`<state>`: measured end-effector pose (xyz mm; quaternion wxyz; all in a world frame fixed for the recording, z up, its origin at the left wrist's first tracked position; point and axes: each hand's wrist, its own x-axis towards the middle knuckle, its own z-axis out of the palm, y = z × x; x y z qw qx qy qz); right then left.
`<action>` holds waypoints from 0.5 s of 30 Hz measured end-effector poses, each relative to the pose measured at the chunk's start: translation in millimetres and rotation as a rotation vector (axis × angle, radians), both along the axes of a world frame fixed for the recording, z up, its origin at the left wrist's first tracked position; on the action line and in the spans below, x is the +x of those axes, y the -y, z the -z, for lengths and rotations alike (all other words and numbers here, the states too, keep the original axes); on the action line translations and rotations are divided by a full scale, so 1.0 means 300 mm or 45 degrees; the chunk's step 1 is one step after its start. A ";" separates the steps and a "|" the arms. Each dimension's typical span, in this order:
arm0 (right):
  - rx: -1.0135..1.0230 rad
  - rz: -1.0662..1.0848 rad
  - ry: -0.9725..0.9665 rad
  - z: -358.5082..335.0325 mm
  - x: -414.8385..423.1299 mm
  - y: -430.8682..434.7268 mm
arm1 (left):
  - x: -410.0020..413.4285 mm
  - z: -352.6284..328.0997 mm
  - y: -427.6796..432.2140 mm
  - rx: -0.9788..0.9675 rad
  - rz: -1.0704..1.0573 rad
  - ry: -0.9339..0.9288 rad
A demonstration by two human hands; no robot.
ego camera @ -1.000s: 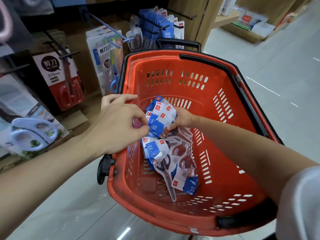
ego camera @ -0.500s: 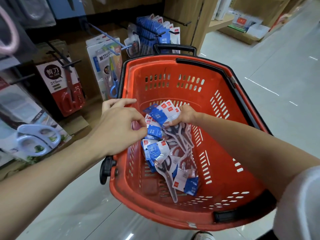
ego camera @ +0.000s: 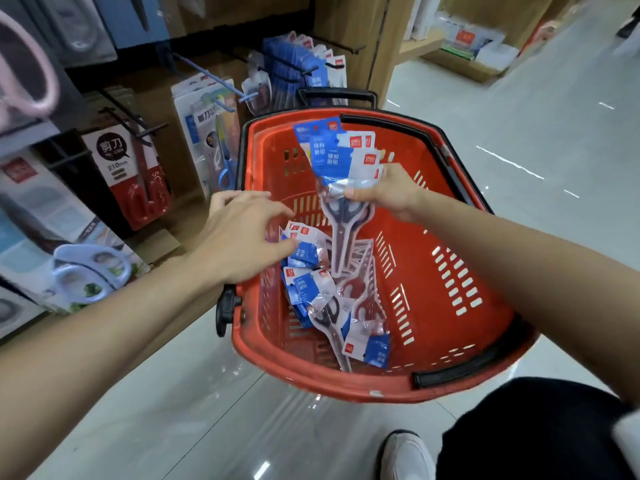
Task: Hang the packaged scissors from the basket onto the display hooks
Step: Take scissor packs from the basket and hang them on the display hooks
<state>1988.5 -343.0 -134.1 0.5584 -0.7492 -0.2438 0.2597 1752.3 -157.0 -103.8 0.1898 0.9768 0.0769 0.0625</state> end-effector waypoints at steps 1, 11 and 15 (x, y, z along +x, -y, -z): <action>0.056 0.013 -0.021 -0.018 -0.015 0.010 | 0.007 -0.023 0.006 0.030 -0.005 -0.015; 0.427 -0.162 -0.457 -0.091 -0.146 0.085 | 0.179 -0.120 0.106 -1.178 -0.152 -0.034; 0.529 -0.188 -0.597 -0.107 -0.184 0.061 | 0.200 -0.074 0.091 -1.329 -0.057 0.136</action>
